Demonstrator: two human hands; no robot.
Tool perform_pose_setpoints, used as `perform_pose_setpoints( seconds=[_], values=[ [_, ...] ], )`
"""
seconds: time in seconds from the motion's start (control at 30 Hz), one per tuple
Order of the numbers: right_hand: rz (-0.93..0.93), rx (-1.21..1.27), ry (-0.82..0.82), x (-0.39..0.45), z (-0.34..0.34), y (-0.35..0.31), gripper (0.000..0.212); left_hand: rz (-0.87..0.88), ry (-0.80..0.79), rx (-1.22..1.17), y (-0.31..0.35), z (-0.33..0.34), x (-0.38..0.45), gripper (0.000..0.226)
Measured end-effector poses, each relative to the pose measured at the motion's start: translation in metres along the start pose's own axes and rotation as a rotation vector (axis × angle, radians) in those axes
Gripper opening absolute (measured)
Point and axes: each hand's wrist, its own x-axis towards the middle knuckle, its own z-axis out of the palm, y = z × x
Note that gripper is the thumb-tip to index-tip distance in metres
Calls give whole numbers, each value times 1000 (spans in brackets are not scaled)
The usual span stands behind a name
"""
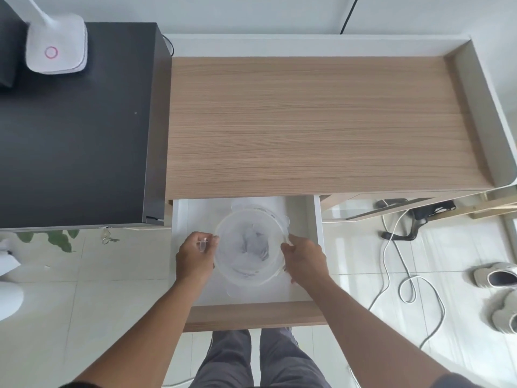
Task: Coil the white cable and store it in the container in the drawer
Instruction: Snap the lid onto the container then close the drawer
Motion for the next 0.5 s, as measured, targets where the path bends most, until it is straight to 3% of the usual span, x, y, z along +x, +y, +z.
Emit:
perform_pose_setpoints(
  seconds=[0.33,0.5],
  values=[
    [-28,-169,63,5,-5,-2,31,105,-21,77,14,10,1,17],
    [-29,-129,85,11,-6,-3,45,191,-64,205,15,10,10,20]
  ],
)
